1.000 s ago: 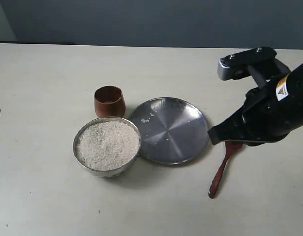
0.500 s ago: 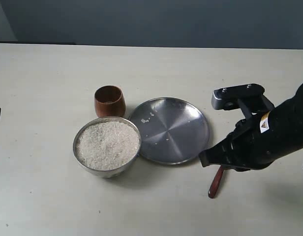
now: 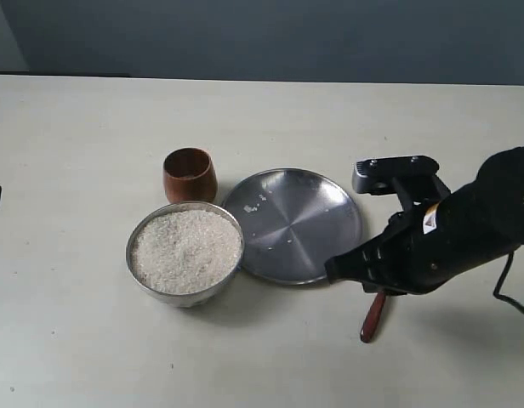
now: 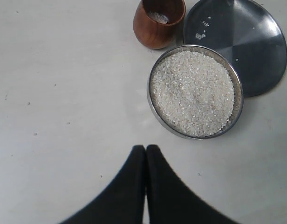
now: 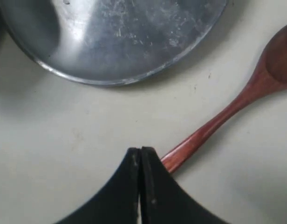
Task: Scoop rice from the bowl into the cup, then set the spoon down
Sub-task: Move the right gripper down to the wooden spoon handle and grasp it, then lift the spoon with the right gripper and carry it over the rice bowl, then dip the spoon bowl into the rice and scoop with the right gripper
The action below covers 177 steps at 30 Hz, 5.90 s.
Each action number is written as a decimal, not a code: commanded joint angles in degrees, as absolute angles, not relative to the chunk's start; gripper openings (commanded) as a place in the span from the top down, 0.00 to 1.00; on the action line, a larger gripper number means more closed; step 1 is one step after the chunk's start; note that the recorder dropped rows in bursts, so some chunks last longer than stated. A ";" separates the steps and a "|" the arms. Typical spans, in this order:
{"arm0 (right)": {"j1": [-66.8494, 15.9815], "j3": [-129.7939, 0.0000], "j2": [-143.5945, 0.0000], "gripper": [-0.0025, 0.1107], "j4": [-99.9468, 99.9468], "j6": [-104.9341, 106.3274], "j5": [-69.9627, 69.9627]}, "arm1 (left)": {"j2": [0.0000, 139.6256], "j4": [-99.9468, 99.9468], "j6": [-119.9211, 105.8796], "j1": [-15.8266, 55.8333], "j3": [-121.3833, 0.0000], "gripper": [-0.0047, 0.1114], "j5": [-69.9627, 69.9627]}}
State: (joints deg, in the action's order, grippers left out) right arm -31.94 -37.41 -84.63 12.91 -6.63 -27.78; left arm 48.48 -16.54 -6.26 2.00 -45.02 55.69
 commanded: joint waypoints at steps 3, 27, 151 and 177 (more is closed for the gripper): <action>-32.08 -37.34 -89.17 0.98 13.41 -5.96 -23.78 | 48.44 -16.84 -6.13 1.83 -44.89 0.96 55.27; -31.97 -37.34 -92.84 0.98 -18.22 -24.45 -33.38 | 48.44 -16.84 -6.24 1.83 -44.89 0.96 55.27; -68.51 -72.84 -110.97 0.98 -45.31 -12.12 -69.96 | 48.44 -16.70 -6.34 1.83 -44.89 0.96 55.28; -70.73 -72.84 -108.32 0.98 -32.66 -21.28 -69.34 | 48.44 -16.70 -6.34 1.83 -44.89 0.96 55.28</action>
State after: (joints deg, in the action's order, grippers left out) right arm -71.14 -72.64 -110.16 -34.08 -20.70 -69.72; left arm 48.48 -16.54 -6.26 2.00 -45.02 55.69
